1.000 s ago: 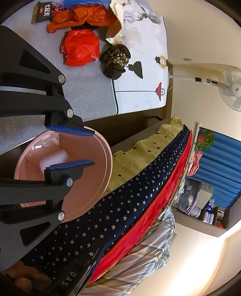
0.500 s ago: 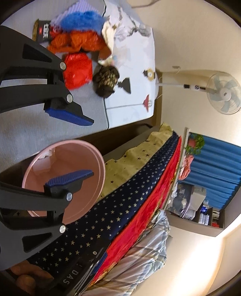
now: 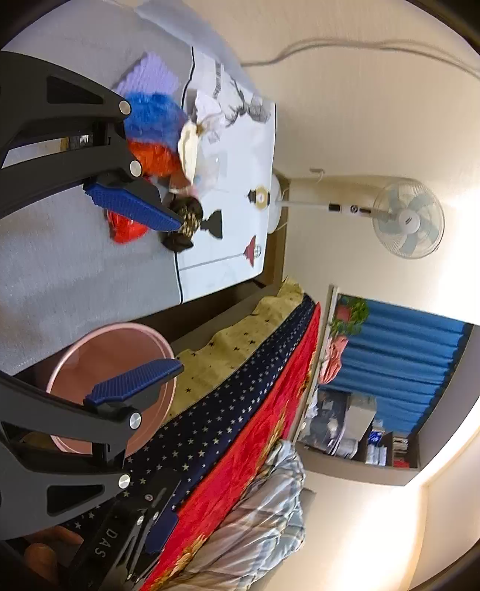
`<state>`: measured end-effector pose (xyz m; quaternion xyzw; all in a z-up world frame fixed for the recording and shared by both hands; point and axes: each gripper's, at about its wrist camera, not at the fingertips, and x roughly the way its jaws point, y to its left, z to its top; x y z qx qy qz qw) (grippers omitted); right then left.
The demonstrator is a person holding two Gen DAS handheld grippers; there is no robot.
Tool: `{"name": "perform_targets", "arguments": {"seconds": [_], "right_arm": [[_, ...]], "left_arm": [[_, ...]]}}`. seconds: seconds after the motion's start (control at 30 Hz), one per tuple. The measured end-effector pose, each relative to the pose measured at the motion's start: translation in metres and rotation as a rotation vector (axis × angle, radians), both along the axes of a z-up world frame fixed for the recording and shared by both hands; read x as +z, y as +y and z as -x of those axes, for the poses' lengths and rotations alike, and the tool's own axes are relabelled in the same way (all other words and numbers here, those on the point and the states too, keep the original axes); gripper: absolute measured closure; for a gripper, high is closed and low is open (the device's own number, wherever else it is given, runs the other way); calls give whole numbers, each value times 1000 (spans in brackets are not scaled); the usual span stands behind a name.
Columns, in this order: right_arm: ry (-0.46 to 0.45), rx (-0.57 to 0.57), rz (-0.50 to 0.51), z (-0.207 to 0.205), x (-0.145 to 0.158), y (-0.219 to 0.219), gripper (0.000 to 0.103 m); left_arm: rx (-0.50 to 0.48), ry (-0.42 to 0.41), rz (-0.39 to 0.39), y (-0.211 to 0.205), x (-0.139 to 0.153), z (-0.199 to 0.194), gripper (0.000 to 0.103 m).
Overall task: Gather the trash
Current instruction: 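Move the right gripper to the red plastic bag while the left gripper approaches the blue bag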
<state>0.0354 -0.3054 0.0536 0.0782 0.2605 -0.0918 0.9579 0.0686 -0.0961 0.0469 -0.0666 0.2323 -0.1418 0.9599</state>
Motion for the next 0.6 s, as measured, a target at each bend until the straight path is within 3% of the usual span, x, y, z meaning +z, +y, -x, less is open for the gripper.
{"name": "perform_targets", "arguments": {"seconds": [0.1, 0.17, 0.4, 0.6], "right_arm": [[-9, 14, -4, 3, 4, 5, 12], [-18, 28, -16, 5, 6, 8, 12], [-19, 90, -11, 2, 5, 30, 13], [-6, 137, -61, -8, -1, 43, 33]], "left_arm": [[13, 9, 10, 9, 1, 4, 30], [22, 15, 9, 14, -1, 7, 21], [96, 66, 15, 40, -11, 9, 21], [174, 101, 15, 64, -21, 4, 23]]}}
